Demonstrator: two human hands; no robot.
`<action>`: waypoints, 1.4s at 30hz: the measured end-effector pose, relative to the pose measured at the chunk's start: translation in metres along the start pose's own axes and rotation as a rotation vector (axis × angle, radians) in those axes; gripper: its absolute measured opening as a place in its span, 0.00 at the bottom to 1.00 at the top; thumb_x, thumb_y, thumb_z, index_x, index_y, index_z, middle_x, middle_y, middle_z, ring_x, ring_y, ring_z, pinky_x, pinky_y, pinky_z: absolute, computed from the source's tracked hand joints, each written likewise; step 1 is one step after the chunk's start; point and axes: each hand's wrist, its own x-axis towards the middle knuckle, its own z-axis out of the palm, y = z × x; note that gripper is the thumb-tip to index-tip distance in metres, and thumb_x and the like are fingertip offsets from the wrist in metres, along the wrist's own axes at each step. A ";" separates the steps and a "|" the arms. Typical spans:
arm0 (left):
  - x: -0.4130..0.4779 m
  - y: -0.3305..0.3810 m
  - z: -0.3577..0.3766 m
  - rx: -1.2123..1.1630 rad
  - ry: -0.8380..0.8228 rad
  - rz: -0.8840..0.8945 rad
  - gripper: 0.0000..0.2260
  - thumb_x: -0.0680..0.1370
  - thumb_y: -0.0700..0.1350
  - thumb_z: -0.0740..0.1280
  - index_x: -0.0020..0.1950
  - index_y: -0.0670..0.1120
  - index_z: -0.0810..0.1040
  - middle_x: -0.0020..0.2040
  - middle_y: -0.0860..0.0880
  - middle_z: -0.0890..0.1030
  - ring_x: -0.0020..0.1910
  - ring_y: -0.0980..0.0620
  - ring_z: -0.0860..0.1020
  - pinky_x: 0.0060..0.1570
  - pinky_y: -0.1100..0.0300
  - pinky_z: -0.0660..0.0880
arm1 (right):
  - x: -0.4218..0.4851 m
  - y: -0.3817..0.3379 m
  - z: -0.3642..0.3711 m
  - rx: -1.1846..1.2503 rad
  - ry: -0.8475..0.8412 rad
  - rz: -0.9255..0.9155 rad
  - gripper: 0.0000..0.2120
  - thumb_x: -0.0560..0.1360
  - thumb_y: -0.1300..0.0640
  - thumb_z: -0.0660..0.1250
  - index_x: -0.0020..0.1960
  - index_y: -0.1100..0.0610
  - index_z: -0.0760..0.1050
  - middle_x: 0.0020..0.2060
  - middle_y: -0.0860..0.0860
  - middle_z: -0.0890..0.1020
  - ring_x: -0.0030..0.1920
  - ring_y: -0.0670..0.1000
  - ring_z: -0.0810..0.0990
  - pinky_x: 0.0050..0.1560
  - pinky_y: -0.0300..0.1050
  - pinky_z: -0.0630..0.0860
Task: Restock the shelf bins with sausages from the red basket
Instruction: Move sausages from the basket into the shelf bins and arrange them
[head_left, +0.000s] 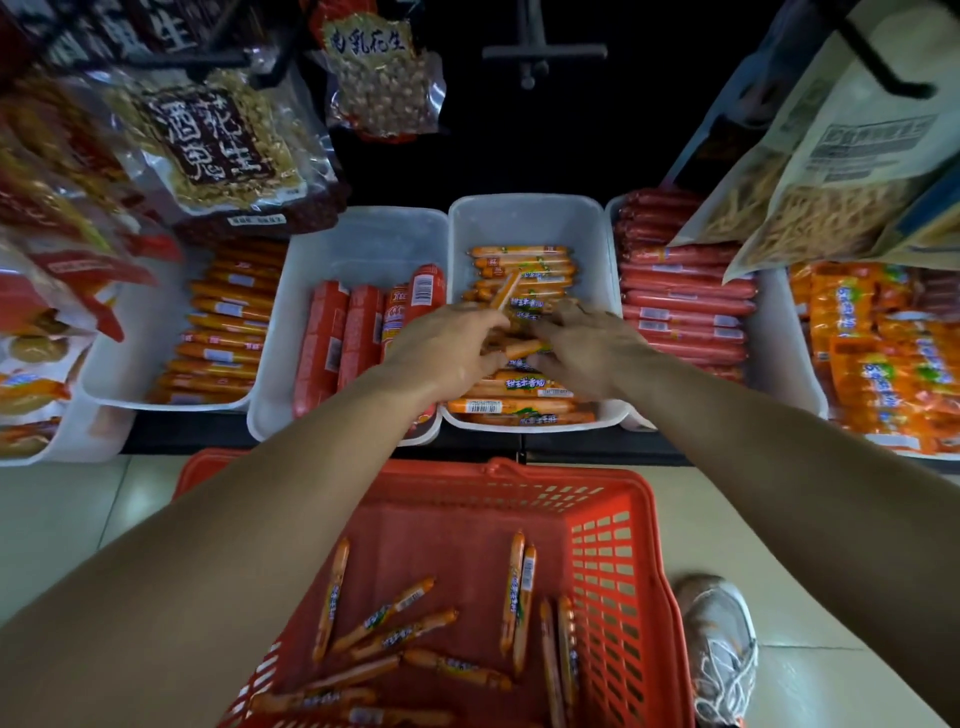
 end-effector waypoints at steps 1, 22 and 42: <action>0.003 0.001 0.000 0.026 -0.003 0.016 0.16 0.78 0.55 0.68 0.66 0.55 0.76 0.61 0.53 0.78 0.58 0.50 0.77 0.51 0.52 0.76 | -0.003 0.003 0.001 0.021 -0.010 0.002 0.27 0.81 0.39 0.54 0.77 0.49 0.62 0.72 0.56 0.66 0.72 0.59 0.62 0.70 0.54 0.62; -0.097 -0.004 -0.013 -0.303 0.200 -0.078 0.08 0.77 0.46 0.67 0.55 0.50 0.80 0.54 0.52 0.80 0.50 0.52 0.80 0.52 0.54 0.77 | -0.049 -0.037 -0.015 0.050 0.218 0.134 0.23 0.77 0.52 0.61 0.72 0.50 0.70 0.68 0.54 0.73 0.68 0.59 0.68 0.65 0.56 0.66; -0.279 -0.090 0.194 -0.014 -0.488 -0.578 0.64 0.63 0.69 0.75 0.79 0.49 0.32 0.73 0.40 0.59 0.72 0.37 0.61 0.70 0.42 0.64 | -0.145 -0.209 0.232 0.519 -0.239 0.690 0.54 0.69 0.44 0.75 0.80 0.57 0.44 0.72 0.63 0.61 0.70 0.67 0.64 0.68 0.60 0.65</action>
